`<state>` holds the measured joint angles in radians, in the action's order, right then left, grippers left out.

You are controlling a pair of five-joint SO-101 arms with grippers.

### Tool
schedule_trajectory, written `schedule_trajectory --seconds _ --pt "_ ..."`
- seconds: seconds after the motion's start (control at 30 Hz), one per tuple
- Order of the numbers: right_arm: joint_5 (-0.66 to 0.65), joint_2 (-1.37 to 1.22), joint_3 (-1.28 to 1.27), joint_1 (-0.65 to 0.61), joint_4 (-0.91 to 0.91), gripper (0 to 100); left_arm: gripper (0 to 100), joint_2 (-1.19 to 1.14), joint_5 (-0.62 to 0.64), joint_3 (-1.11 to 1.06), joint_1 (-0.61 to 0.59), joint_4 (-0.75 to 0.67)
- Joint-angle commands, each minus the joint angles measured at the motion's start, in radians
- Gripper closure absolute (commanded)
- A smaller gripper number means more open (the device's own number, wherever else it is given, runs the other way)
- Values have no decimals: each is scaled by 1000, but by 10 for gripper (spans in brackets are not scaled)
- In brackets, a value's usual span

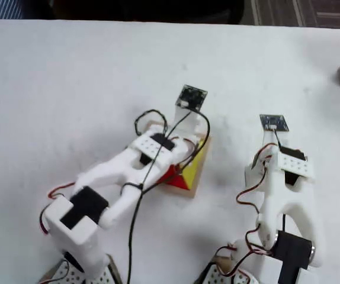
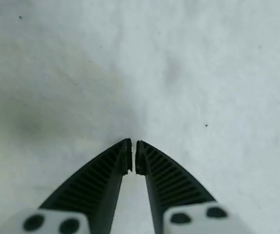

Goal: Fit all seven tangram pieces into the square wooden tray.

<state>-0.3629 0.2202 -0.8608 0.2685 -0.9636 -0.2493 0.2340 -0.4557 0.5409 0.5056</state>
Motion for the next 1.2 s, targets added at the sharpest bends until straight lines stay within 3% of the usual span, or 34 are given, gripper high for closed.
schedule_trajectory --seconds 0.0,0.17,0.53,0.73,1.17 --pt "-6 4 71 12 7 978 979 8 5 48 61 46" --pt "-6 4 71 12 7 978 979 53 5 26 62 71" --pt "-6 4 69 12 19 978 978 400 -9 -230 33 68" --pt "-6 2 68 12 19 978 979 529 -193 -353 -117 68" --pt "-8 70 -18 -39 54 981 978 1136 -203 -818 -506 75"
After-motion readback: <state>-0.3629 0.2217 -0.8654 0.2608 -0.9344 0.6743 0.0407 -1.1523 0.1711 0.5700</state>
